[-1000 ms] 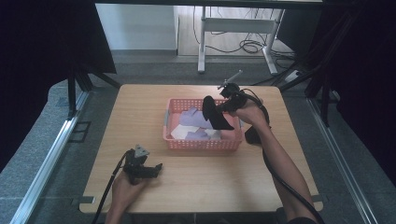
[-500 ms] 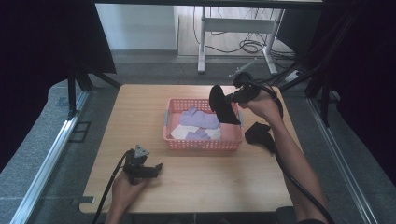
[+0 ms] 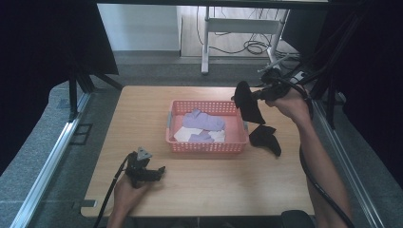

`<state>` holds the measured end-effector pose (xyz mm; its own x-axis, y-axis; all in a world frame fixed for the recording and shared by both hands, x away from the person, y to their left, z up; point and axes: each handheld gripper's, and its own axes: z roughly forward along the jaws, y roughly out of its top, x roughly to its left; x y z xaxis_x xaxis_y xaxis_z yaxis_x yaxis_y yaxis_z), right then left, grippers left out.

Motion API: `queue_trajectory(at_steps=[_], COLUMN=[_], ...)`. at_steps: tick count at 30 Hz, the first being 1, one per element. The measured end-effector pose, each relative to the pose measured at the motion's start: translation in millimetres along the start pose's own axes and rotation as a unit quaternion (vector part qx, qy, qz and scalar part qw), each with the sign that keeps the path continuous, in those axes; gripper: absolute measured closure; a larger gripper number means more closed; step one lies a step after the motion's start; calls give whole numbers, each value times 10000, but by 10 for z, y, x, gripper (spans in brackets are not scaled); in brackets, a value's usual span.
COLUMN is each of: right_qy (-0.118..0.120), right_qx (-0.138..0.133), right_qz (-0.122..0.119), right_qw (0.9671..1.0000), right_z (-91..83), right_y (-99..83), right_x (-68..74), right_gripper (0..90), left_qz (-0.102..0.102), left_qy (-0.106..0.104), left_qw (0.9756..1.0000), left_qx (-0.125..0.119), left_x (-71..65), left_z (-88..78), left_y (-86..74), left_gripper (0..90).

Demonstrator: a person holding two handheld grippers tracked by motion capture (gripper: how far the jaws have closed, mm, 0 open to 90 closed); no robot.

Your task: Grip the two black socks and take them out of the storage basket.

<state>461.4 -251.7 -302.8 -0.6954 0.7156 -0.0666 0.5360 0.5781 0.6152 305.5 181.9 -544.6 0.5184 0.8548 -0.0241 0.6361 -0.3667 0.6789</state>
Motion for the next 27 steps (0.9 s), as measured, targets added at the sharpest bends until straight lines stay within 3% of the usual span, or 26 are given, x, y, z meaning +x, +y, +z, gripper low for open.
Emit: queue_trajectory(at_steps=[7,13,27], right_qy=[-225,-370,-254], right_qx=[112,260,712], right_qz=[304,525,869], right_qw=[9992,9976,9933], right_z=[-87,-21,560], right_y=[-286,-546,-1081], right_x=[-227,-369,-480], right_gripper=[872,870,868], left_qz=[-3,-56,-30], left_qy=[2,4,1], left_qw=[10000,10000,10000], left_qx=[-9,-31,-13], left_x=[-1,-9,-5], left_z=[1,4,2], left_y=[-1,-3,-3], left_gripper=[106,106,106])
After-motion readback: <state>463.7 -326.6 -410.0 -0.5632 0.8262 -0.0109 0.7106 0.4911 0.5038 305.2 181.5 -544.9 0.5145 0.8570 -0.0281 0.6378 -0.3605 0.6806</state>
